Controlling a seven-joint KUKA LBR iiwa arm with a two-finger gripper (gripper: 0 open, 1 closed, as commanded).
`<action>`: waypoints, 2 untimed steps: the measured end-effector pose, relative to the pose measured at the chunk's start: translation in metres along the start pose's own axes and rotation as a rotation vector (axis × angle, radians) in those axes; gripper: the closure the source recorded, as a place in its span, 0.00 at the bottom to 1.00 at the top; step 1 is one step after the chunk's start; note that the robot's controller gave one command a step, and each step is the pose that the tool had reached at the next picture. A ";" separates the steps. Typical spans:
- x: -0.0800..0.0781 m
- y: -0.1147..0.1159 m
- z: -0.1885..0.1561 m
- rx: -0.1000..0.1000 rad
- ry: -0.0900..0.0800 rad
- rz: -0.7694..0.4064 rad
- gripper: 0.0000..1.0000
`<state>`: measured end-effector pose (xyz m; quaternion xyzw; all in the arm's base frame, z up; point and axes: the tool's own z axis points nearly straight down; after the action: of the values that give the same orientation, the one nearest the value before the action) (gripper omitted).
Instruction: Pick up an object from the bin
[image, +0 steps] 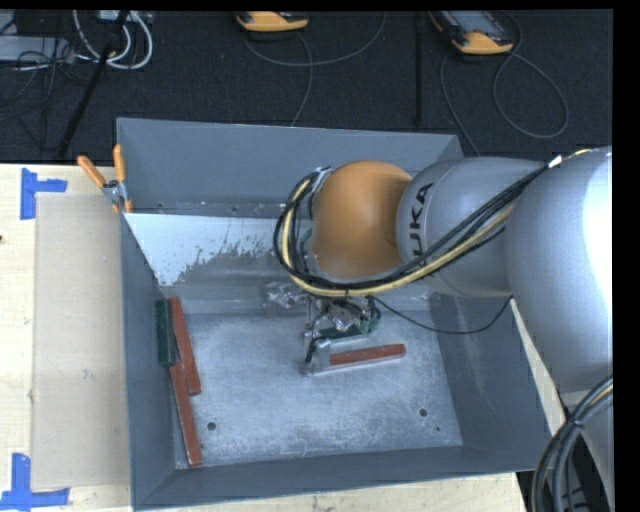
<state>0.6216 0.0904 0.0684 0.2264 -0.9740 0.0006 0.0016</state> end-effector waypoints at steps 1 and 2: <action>0.048 -0.073 -0.003 0.002 0.000 -0.051 0.00; 0.045 -0.069 -0.004 -0.002 -0.003 -0.053 1.00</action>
Offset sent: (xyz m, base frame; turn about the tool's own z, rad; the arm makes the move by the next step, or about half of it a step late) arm -0.0106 -0.0815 0.0039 -0.0584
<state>0.6113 0.0086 0.0724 0.2520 -0.9677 -0.0007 0.0002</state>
